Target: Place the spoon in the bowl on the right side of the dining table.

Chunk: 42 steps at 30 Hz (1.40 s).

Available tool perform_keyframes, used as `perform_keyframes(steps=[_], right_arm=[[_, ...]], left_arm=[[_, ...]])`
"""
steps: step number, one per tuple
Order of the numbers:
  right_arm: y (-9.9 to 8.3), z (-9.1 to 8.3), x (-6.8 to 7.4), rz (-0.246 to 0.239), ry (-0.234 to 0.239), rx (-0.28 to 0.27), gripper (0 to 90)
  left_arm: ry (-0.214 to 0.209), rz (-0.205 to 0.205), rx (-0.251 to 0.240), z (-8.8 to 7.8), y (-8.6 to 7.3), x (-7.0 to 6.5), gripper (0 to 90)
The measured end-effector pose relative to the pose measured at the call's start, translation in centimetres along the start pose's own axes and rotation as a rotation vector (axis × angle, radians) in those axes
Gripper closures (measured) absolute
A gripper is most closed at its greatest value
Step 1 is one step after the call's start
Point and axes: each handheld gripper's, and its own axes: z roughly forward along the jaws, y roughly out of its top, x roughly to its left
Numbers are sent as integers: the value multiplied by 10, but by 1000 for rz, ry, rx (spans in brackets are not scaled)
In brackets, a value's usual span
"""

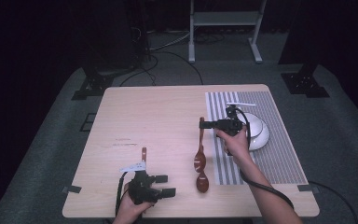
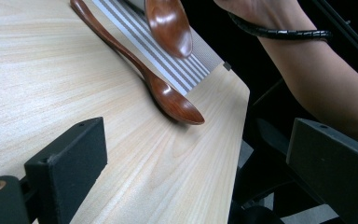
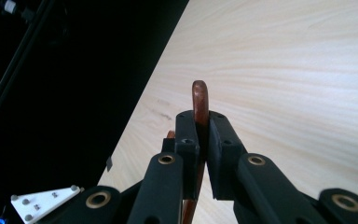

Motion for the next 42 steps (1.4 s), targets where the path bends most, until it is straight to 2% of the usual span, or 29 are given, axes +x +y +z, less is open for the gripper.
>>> perform_keyframes(steps=[24, 38, 42], right_arm=[[34, -63, -24, 75, -95, -160, 832], [48, -100, -41, 145, -143, -279, 832], [51, -111, -51, 171, -160, -325, 831]], left_arm=[[-2, -6, -4, 0, -1, 1, 37], [3, -4, 0, -1, -1, 2, 37], [6, 2, 3, 0, -1, 1, 37]])
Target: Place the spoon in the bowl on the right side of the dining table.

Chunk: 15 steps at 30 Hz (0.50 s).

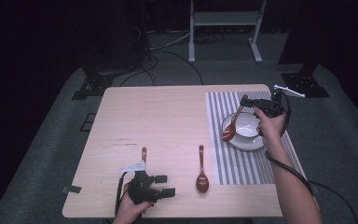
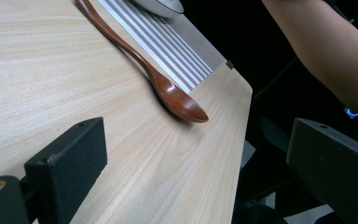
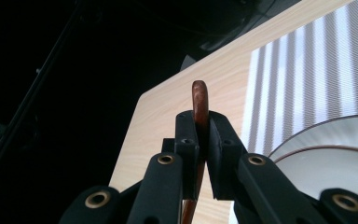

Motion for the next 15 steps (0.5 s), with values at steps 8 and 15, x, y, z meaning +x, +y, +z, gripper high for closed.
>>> perform_keyframes(steps=[8, 15], right_arm=[[6, -9, -12, 25, -27, -38, 831], [10, -19, -18, 37, -51, -73, 831]], left_arm=[[0, 3, 0, 0, 0, 0, 37], [-2, 1, 3, 0, 0, 0, 37]])
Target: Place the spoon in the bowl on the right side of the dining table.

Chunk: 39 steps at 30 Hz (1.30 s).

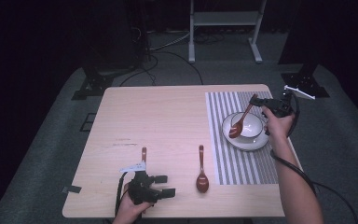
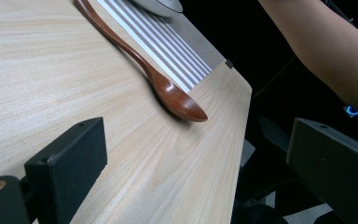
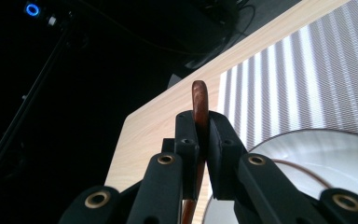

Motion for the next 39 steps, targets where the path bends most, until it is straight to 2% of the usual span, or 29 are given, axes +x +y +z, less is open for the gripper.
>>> perform_keyframes(steps=[9, 19, 39], right_arm=[[7, -14, -12, 15, -40, -52, 831], [10, -27, -24, 47, -48, -114, 831], [8, -38, -42, 72, -78, -176, 830]], left_arm=[[-2, -2, -1, 0, 0, 0, 37], [-3, 0, -1, 1, 0, 0, 37], [-2, -2, 0, 2, -1, 0, 37]])
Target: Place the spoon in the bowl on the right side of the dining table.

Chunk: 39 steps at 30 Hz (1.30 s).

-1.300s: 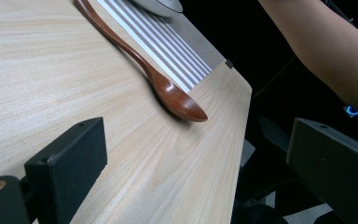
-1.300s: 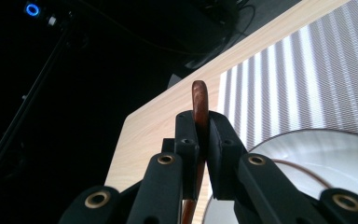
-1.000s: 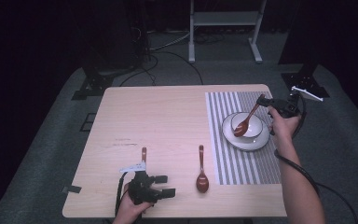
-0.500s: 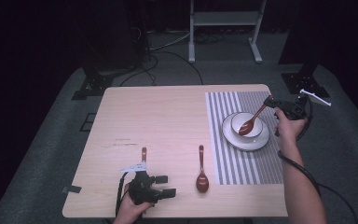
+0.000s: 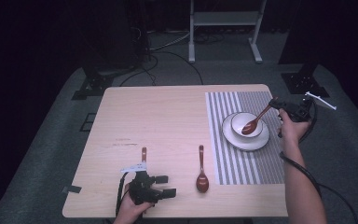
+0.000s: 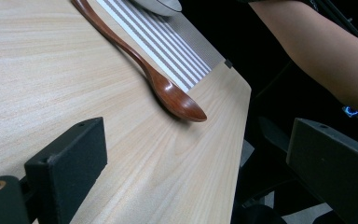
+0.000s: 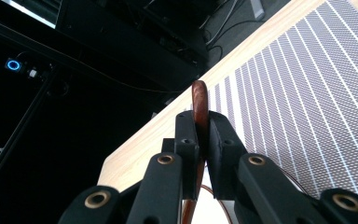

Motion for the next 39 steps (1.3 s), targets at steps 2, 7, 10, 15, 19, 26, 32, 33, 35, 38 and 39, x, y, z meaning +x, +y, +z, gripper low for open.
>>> perform_keyframes(steps=[2, 7, 10, 15, 19, 26, 32, 33, 35, 38, 39], right_arm=[[-1, 0, -2, -5, -7, -2, 830], [-4, 3, -5, -16, -14, 6, 829], [-5, 4, -6, -22, -23, 13, 828], [-8, 6, -10, -30, -31, 27, 812], [-10, 8, -14, -28, -31, 40, 794], [-13, 10, -19, -32, -19, 68, 730], [-18, 10, -21, -41, -15, 84, 676], [-18, 10, -22, -44, -10, 85, 668], [-19, 9, -22, -49, -1, 82, 657], [-21, 8, -22, -49, 7, 93, 631], [-21, 7, -23, -50, 10, 97, 620]], left_arm=[[0, 0, -1, 0, 0, 0, 37], [-1, 1, -1, 0, 0, 1, 37], [0, 0, -2, 0, 0, 1, 37], [-2, -3, -3, 1, 0, 1, 37], [-3, -8, -2, 1, 1, 2, 37], [-2, -12, -4, 2, 0, 2, 37], [0, -9, -2, 1, 0, 2, 37], [0, -9, -2, 1, 0, 2, 37], [-1, -10, -4, 1, 1, 3, 37], [-2, -11, -5, 1, 1, 3, 37], [-2, -8, -3, 1, 2, 3, 37]])
